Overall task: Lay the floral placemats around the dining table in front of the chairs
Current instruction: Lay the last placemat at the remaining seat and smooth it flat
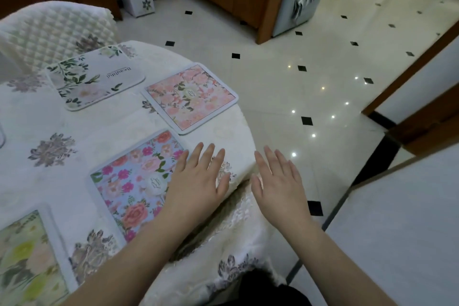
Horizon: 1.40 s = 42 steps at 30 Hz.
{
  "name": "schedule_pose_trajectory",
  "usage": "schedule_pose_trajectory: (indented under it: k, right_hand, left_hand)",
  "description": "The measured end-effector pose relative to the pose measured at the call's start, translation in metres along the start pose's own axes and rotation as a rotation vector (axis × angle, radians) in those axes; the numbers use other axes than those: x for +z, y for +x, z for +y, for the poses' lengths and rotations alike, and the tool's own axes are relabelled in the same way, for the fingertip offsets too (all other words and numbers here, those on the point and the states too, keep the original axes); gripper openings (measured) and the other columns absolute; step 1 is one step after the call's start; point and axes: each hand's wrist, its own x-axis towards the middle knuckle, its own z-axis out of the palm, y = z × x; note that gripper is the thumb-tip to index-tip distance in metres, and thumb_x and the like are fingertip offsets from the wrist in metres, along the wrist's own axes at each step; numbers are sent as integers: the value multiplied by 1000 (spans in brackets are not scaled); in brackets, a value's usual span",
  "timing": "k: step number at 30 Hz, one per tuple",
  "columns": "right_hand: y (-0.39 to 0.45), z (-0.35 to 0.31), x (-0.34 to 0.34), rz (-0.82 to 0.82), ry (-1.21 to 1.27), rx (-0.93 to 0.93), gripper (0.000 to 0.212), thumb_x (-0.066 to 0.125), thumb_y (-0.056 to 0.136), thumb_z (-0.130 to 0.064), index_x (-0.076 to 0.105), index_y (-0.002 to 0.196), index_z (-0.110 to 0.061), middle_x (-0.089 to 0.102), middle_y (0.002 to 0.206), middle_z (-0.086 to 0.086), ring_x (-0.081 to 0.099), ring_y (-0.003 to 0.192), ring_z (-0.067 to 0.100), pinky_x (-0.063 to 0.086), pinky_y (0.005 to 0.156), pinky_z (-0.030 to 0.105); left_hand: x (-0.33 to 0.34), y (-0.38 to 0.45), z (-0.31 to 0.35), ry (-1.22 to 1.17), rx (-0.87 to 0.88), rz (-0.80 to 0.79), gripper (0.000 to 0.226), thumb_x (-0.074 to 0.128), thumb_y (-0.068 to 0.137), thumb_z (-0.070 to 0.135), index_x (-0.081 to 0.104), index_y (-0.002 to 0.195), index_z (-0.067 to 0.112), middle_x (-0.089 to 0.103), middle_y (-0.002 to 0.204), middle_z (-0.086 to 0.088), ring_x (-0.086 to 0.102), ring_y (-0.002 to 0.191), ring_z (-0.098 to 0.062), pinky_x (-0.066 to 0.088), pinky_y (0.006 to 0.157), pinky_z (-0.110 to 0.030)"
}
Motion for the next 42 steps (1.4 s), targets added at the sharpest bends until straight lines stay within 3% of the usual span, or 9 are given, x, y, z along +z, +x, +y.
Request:
schedule_pose_trajectory:
  k: [3, 7, 13, 19, 25, 29, 35, 42]
  right_hand:
    - [17, 23, 4, -28, 17, -19, 55, 29, 104, -38, 21, 156, -21, 13, 165, 1, 9, 152, 21, 9, 121, 42]
    - [50, 61, 6, -61, 54, -66, 56, 31, 103, -38, 23, 156, -21, 15, 165, 2, 12, 152, 21, 10, 121, 42]
    - [98, 122, -6, -111, 92, -140, 56, 21, 104, -40, 13, 157, -24, 7, 166, -2, 4, 152, 18, 3, 121, 38]
    - [130, 142, -18, -149, 115, -226, 57, 20, 104, -41, 10, 157, -24, 5, 166, -3, 1, 152, 15, 2, 121, 37]
    - [149, 127, -20, -185, 84, -314, 57, 22, 104, -41, 10, 157, -25, 8, 166, -5, 4, 152, 14, 5, 121, 36]
    - [153, 126, -26, -171, 32, -327, 56, 24, 104, -41, 14, 157, -25, 12, 165, -4, 8, 152, 16, 8, 121, 36]
    - [166, 137, -35, -154, 0, -289, 56, 23, 104, -42, 13, 157, -26, 10, 165, -5, 7, 152, 15, 7, 122, 35]
    - [198, 168, -40, -127, 27, -283, 56, 23, 104, -42, 13, 157, -26, 10, 165, -4, 7, 152, 16, 8, 121, 35]
  left_hand:
    - [-1, 18, 18, 16, -23, -10, 63, 17, 99, 56, 17, 156, 29, 20, 164, 1, 9, 152, -21, 1, 121, -45]
    - [-6, 47, 54, 38, -84, 20, 65, 22, 95, 54, 37, 151, 26, 42, 154, -3, 33, 145, -26, 21, 117, -53]
    - [2, 93, 98, 55, -188, -58, 68, -1, 92, 58, 4, 156, 36, 10, 165, 7, 3, 152, -16, -3, 121, -43]
    - [-7, 115, 109, 15, -289, -6, 74, -7, 87, 59, 5, 156, 36, 11, 165, 7, 3, 152, -16, -2, 121, -42]
    - [1, 115, 87, -7, -381, -16, 62, 13, 99, 56, 8, 157, 34, 11, 165, 5, 4, 152, -17, -2, 121, -43]
    - [3, 114, 73, -22, -405, 8, 63, 13, 98, 56, 10, 157, 34, 14, 165, 5, 5, 152, -17, -1, 121, -43]
    - [2, 132, 66, -48, -382, 21, 63, 10, 98, 55, 5, 157, 34, 11, 165, 5, 0, 152, -17, -2, 121, -43]
    - [-9, 170, 102, -14, -312, 39, 62, 10, 98, 55, 4, 157, 34, 7, 166, 5, -3, 152, -17, -6, 120, -42]
